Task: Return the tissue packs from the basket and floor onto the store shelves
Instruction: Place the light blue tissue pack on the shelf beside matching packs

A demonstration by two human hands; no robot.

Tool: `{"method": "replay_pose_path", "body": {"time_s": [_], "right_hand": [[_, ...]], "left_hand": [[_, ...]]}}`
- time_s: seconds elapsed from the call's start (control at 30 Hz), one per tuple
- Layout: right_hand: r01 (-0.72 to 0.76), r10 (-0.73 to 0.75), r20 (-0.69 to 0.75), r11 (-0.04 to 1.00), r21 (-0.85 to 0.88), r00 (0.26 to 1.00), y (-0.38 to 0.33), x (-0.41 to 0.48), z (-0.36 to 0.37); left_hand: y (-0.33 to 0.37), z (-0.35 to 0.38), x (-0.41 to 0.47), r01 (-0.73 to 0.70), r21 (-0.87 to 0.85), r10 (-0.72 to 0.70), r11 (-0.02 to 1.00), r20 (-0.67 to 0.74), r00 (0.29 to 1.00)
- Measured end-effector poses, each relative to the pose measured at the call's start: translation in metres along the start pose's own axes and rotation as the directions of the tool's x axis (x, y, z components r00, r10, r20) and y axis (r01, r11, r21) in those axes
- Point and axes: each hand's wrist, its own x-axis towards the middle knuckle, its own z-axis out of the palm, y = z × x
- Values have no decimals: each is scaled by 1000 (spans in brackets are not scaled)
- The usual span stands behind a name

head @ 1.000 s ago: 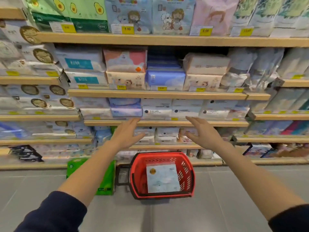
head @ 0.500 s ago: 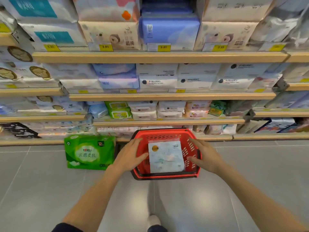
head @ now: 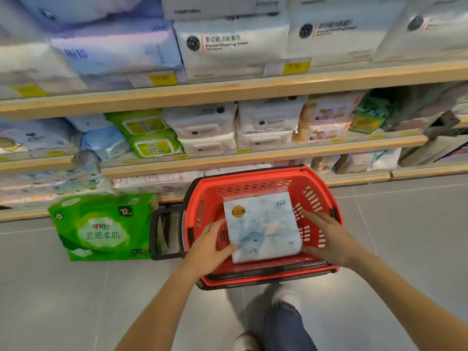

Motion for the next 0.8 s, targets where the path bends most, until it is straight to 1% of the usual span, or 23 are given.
{"method": "replay_pose_path", "body": {"time_s": [0.13,0.23,0.37,0.47,0.57,0.67,0.73,0.8], "right_hand": [[-12,11,23,999,33,1000,39,56,46],[-36,33,36,995,93,999,70,95,82],[0,-11,88,992,123,996,106,139,125],[7,-21,74,983,185,997,124,166,147],[2,-24,94,973,231,995,139,187,164],[39,-70,115,966,255,991,148,199,179],[36,-69,116,963,268,991,150,202,186],[37,-73,118,959,282,990,150,204,186]], "left_hand": [[-49,41,51,15,4,-15,1000,8,1000],[-83,71,87,58,-3,-58,998,11,998],[-121,107,129,83,-16,-82,996,28,996],[-142,126,154,88,-23,-87,996,45,995],[-157,137,176,98,-68,-95,993,56,994],[-169,149,191,106,-8,-105,994,107,989],[-172,154,195,100,13,-101,995,140,985],[-172,157,198,100,18,-102,995,129,986]]}}
